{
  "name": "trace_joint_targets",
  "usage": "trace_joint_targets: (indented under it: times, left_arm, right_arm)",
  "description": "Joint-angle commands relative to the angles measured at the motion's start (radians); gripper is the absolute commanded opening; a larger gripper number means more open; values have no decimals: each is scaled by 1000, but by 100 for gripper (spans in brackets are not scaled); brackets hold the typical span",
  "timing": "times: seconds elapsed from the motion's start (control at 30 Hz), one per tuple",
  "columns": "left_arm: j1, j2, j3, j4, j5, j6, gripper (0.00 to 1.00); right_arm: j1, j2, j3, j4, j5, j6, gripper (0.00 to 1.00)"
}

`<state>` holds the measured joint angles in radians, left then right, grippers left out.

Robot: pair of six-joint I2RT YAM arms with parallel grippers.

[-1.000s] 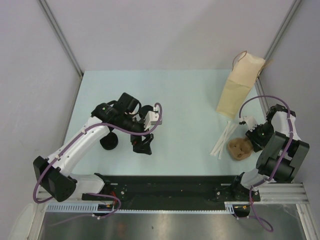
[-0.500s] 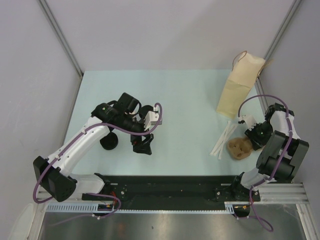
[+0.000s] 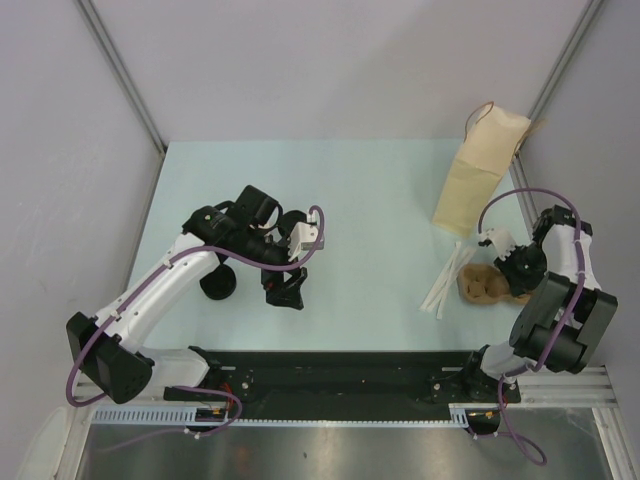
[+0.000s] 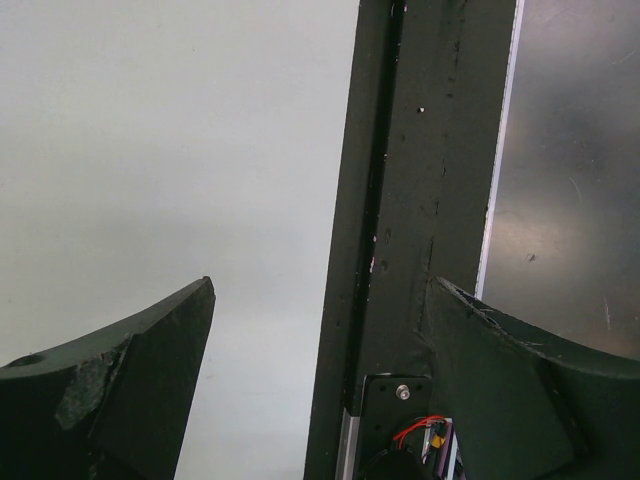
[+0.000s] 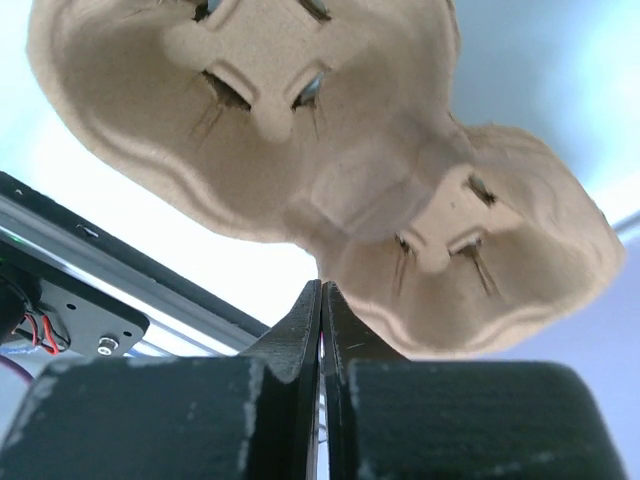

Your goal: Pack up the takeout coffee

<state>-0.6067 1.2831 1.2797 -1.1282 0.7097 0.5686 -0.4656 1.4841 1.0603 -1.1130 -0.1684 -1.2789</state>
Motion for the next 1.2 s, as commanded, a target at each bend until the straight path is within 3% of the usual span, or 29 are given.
trace_joint_targets:
  times: [0.0,0.3,0.47,1.0,1.17]
  left_arm:
    - [-7,-5,36,11,19,24,91]
    - [-7,-34,15,94,0,-1,91]
    - [-7,-27,15,111,11,-15,91]
    - [-7,-25,15,116,10,-24,91]
    - [-7,-21,17,117,8,-22,92]
  right_arm:
    - [-15,-80,0,-38,-22,-7,0]
    - [-34,-100,0,-67,-34,-3,0]
    - [-21,-82,-2,-38,-20,-2,23]
    - [-7,27,0,42,0,36,24]
    - [-1,41,0,47,0,43,30]
